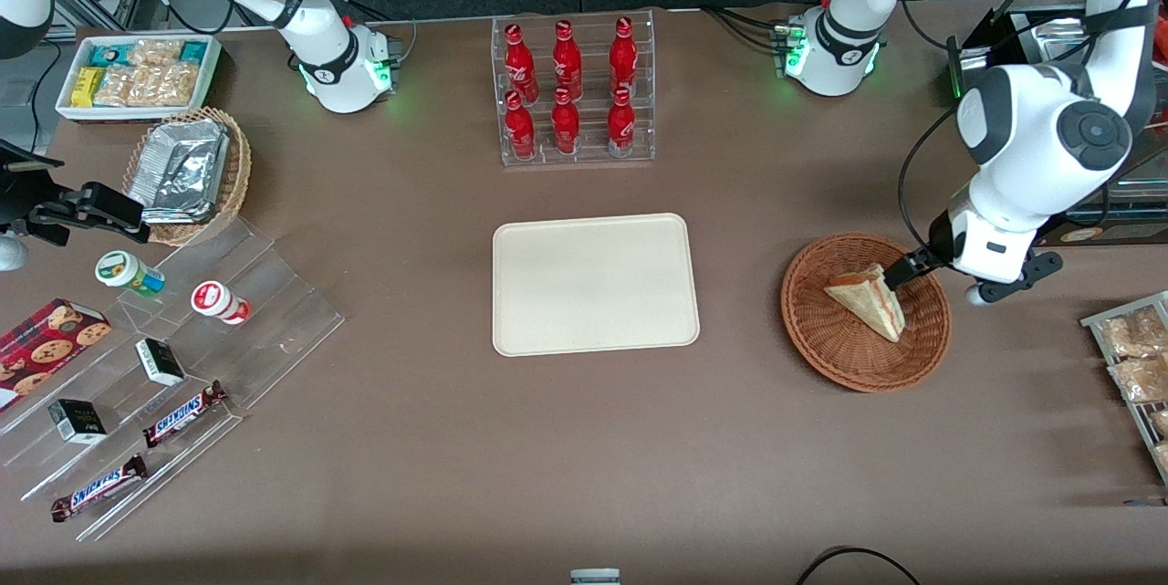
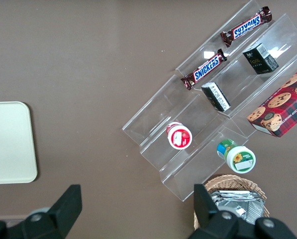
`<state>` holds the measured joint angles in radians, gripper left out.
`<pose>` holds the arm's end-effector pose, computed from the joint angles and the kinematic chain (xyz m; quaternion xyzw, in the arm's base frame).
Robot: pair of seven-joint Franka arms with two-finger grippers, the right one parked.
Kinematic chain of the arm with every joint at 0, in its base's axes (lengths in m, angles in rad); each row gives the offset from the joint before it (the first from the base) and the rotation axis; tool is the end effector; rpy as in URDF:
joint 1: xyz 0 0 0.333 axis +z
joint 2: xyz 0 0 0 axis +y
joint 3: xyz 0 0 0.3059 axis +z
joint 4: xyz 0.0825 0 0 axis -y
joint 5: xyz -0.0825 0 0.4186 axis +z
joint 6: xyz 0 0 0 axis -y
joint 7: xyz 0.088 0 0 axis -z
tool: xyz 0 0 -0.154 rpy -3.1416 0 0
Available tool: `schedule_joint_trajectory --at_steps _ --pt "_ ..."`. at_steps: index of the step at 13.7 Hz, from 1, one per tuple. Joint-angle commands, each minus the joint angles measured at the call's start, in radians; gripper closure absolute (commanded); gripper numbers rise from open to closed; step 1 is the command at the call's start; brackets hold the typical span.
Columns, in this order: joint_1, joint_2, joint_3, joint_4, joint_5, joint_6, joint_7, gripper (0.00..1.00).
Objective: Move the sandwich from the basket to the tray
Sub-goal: 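Move the left gripper over the sandwich in the wicker basket, then lower the left gripper and close it on the wrapped sandwich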
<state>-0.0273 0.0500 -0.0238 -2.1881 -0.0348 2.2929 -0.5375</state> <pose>0.5730 -0.0313 0.2912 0.9674 0.2515 0.0222 0.0213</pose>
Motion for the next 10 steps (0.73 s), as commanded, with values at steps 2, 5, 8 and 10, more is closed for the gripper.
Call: schedule_joint_trajectory --at_steps 2,5,8,10 --pt "0.004 0.039 -0.022 -0.002 0.003 0.045 -0.157 0.00" --pt "0.003 0.082 -0.028 -0.002 0.004 0.074 -0.248 0.00" --pt "0.003 0.126 -0.028 -0.012 0.004 0.083 -0.282 0.00" --pt "0.003 0.139 -0.028 -0.018 0.004 0.085 -0.309 0.00"
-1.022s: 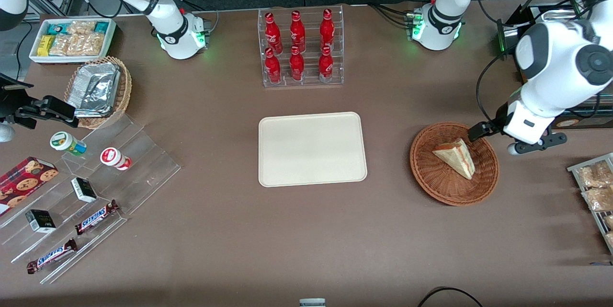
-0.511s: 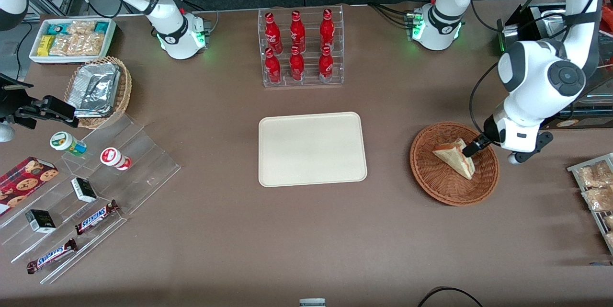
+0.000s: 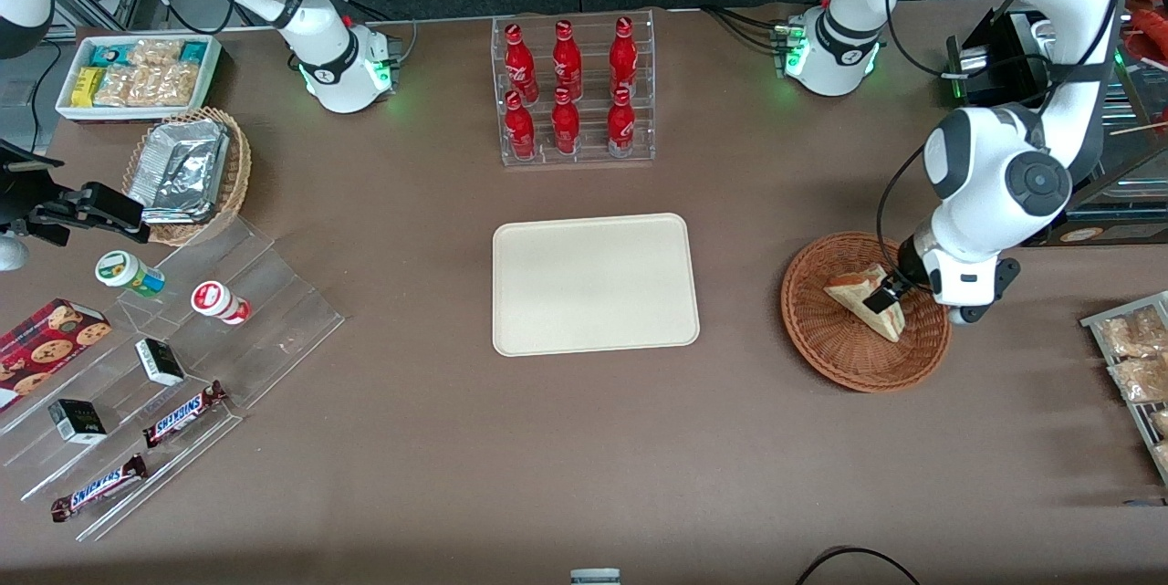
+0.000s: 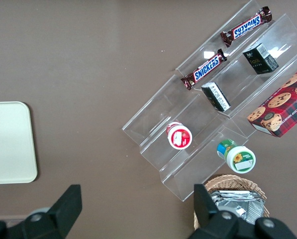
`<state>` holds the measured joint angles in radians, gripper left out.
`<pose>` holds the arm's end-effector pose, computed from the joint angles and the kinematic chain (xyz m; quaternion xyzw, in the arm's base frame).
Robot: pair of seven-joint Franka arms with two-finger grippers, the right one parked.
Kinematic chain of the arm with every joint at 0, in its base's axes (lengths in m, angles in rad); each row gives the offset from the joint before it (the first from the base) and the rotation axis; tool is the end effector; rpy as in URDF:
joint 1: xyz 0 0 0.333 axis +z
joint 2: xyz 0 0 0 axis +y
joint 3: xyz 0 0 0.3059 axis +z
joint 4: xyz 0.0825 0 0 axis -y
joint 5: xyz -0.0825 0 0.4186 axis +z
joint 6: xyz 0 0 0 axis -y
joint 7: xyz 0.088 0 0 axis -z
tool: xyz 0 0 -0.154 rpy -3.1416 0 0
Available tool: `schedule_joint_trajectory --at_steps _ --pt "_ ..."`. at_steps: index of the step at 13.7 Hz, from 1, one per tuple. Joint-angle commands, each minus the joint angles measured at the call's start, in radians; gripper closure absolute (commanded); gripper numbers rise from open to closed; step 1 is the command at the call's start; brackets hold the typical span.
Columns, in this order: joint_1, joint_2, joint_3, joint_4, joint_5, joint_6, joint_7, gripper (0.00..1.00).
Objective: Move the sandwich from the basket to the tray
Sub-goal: 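Lower the left gripper and close it on the wrapped sandwich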
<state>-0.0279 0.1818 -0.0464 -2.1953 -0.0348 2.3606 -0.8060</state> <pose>0.5695 -0.0445 0.2186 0.9290 0.3696 -0.0144 0.0113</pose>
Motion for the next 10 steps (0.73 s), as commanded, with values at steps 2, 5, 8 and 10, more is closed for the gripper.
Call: schedule_joint_trajectory --at_steps 2,5,8,10 --pt "0.003 0.027 -0.006 -0.011 0.004 0.020 -0.062 0.00" --pt "0.003 0.059 -0.006 -0.027 0.004 0.077 -0.100 0.00" --pt "0.002 0.094 -0.006 -0.043 0.006 0.108 -0.101 0.04" --pt "0.002 0.094 -0.006 -0.046 0.004 0.102 -0.128 0.49"
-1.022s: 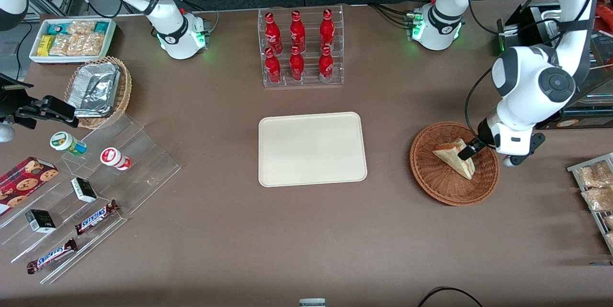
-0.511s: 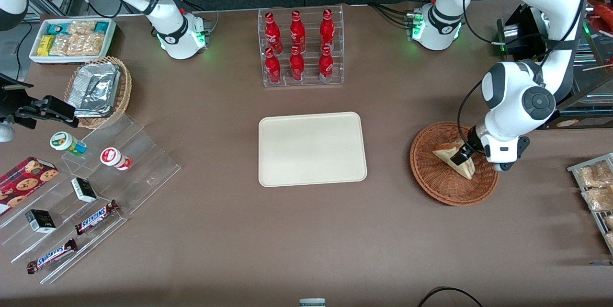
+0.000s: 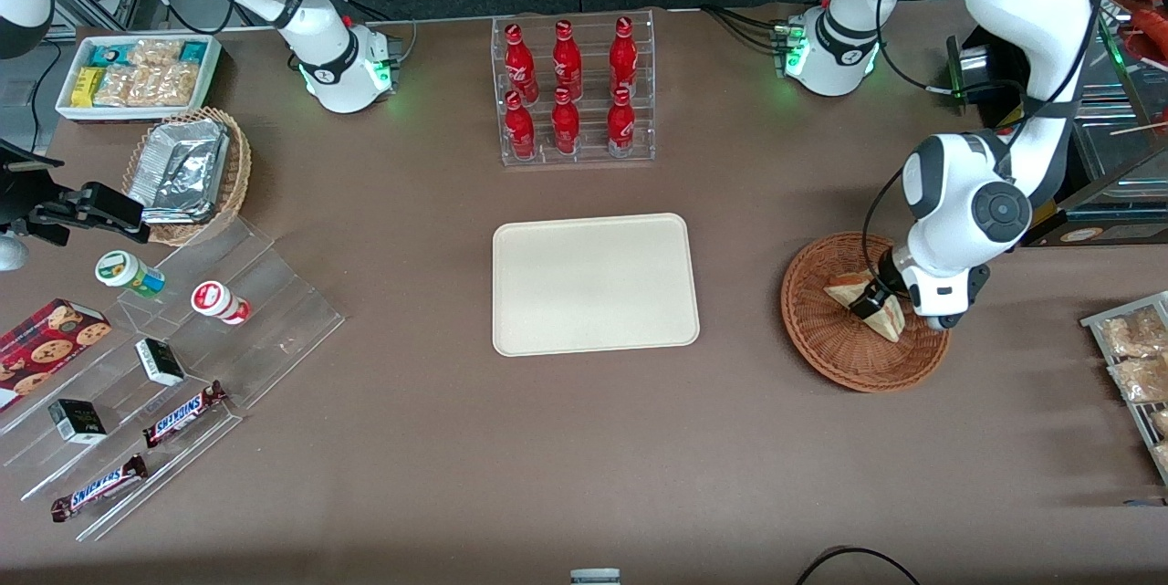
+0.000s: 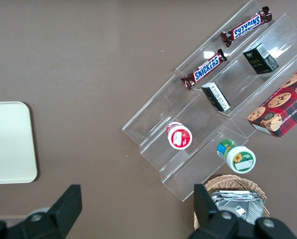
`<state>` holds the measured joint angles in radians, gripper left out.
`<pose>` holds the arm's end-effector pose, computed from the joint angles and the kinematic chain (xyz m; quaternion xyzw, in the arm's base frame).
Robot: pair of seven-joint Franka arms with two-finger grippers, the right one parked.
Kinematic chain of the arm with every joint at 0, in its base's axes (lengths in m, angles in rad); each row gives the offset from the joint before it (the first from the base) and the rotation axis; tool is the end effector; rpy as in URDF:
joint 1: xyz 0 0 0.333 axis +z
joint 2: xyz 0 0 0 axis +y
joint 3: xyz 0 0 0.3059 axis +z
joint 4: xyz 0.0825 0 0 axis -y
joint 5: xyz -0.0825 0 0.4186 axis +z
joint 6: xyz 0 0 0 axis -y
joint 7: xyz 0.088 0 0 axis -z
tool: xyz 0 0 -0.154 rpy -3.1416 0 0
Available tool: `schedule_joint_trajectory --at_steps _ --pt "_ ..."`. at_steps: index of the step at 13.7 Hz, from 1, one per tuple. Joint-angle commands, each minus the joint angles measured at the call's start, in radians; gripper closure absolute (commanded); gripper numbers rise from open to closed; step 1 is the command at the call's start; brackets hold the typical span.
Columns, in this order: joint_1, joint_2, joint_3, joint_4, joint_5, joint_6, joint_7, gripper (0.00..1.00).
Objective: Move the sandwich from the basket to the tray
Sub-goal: 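Lower the left gripper and close it on the wrapped sandwich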
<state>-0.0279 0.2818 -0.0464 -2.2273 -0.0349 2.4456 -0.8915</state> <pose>0.5547 -0.0437 0.1560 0.9112 0.4103 -0.0360 0.0006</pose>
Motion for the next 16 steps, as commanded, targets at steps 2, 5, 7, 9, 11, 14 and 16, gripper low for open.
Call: schedule_joint_trajectory --at_steps 2,5,7,9,11,14,16 --pt "0.002 -0.010 -0.006 -0.012 0.004 0.009 -0.064 0.91" --pt "-0.004 -0.012 -0.003 -0.003 0.006 -0.016 -0.061 1.00" --pt "-0.006 -0.013 -0.004 0.030 0.006 -0.068 -0.063 1.00" --pt "-0.006 -0.032 -0.004 0.101 0.007 -0.181 -0.055 1.00" --pt "-0.027 -0.038 -0.006 0.197 0.012 -0.316 -0.052 1.00" --pt "-0.082 -0.042 -0.007 0.297 0.016 -0.428 -0.052 1.00" --pt "-0.162 -0.047 -0.007 0.356 0.018 -0.485 -0.049 1.00"
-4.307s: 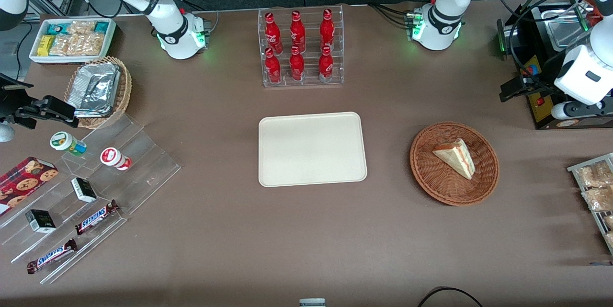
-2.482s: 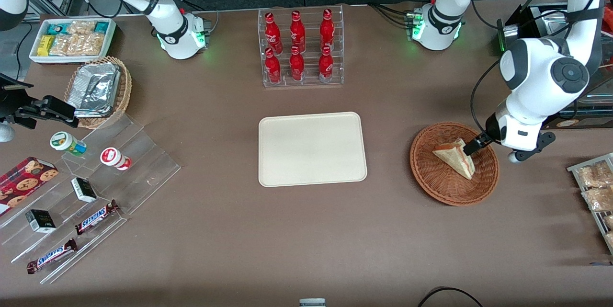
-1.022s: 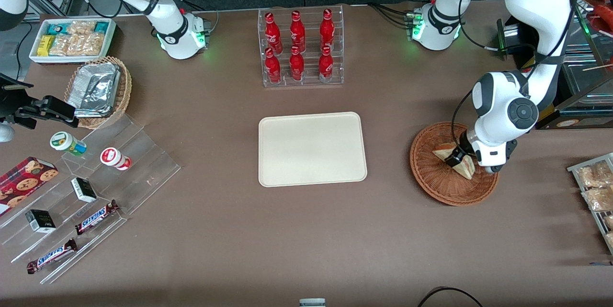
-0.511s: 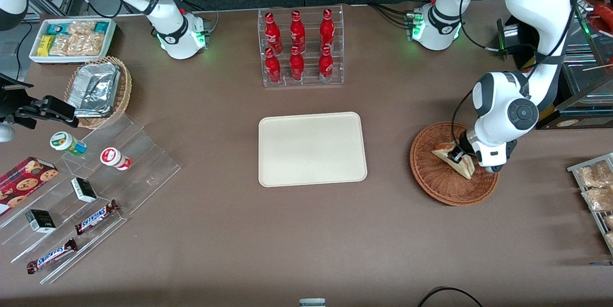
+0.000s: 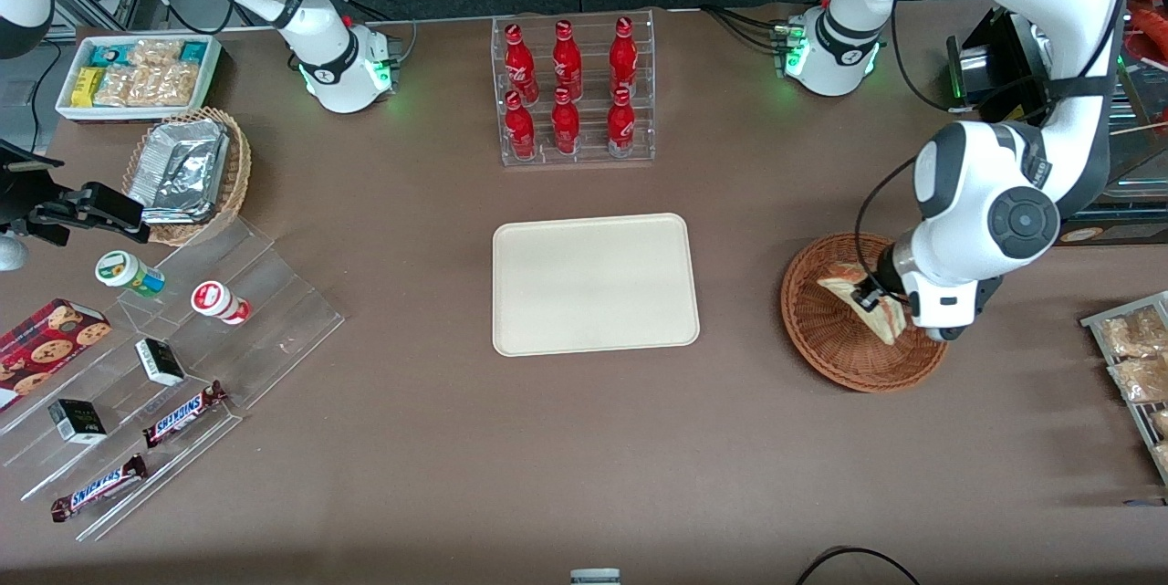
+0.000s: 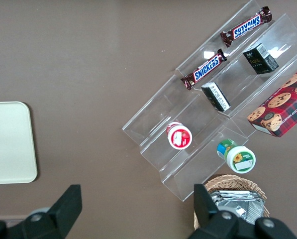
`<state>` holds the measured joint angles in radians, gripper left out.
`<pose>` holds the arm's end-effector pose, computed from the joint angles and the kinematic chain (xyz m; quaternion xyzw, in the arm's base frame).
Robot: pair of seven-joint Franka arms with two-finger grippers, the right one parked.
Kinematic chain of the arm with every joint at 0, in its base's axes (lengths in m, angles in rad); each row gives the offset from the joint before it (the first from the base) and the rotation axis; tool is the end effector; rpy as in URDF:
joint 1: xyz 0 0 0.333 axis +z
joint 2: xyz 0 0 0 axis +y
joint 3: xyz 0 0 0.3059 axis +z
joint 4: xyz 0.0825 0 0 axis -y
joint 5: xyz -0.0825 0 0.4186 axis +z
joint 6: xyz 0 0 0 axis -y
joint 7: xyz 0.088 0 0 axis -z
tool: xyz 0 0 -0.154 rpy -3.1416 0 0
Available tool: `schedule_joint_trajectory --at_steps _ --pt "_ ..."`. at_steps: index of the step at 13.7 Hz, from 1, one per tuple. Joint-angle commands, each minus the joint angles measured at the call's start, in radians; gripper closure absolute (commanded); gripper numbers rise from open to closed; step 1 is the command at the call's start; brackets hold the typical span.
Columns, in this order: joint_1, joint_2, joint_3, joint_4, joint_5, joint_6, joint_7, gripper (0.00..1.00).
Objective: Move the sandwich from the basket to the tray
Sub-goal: 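Lift the sandwich and carry it over the cream tray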
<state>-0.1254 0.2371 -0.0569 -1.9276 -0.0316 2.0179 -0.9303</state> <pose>0.5991 -0.1134 0.2802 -0.9252 -0.3719 0.0729 0.0213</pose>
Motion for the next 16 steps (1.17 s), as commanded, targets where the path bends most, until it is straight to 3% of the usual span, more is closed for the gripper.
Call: schedule_joint_trajectory --at_steps 1,9,16 --pt "-0.110 -0.001 0.003 0.079 0.015 -0.076 -0.007 1.00" --pt "-0.411 0.157 -0.009 0.241 0.003 -0.018 0.081 1.00" --pt "-0.508 0.424 -0.012 0.481 -0.004 0.024 0.123 1.00"
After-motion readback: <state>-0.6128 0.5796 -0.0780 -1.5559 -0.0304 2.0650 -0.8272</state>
